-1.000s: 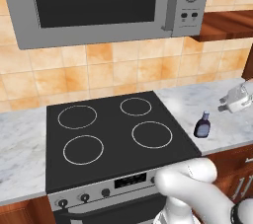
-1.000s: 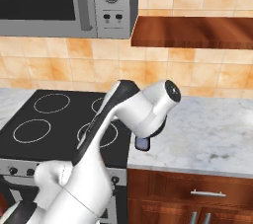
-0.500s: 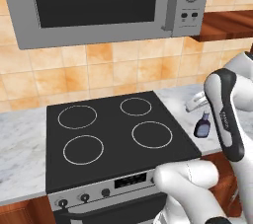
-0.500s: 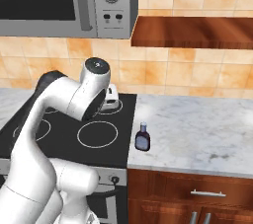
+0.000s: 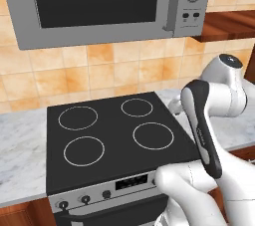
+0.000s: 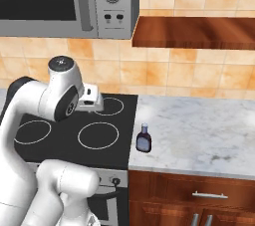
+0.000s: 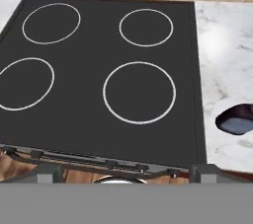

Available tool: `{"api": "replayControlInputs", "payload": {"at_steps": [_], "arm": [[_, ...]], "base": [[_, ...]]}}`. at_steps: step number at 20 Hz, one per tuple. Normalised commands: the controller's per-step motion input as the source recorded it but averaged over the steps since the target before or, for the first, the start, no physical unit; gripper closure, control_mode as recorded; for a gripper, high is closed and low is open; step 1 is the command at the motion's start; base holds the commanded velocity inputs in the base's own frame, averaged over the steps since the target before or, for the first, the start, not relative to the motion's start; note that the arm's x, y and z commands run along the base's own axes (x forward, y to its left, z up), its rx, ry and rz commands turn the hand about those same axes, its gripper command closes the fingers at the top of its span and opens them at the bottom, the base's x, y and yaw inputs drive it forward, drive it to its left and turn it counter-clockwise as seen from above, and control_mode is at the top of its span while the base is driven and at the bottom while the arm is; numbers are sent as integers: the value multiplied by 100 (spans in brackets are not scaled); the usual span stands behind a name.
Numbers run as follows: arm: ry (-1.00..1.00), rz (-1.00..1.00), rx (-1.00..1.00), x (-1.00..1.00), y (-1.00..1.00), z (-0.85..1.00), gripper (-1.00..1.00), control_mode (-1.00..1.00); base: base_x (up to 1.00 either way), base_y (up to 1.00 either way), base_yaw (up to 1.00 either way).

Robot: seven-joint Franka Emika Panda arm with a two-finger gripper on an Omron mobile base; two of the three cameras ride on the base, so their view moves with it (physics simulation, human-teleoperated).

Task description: Take 2 condiments from the cabinet and move them on the counter near the stove.Make sure the condiments are lined up with each other, next to each other.

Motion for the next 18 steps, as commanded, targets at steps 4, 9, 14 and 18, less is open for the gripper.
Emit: {"api": "replayControlInputs", "payload": {"at_steps": [4,9,14,18], "arm": [[15,-1,0,-7,0,37,-100,-100],[0,0,0,-26,3,26,-100,-100],[-15,-6,0,-30,14,20,-100,-100],[-31,-9,0,-13,24,1,-100,-100]], "base": [[0,0,0],[0,0,0],[0,0,0],[0,0,0]]}}
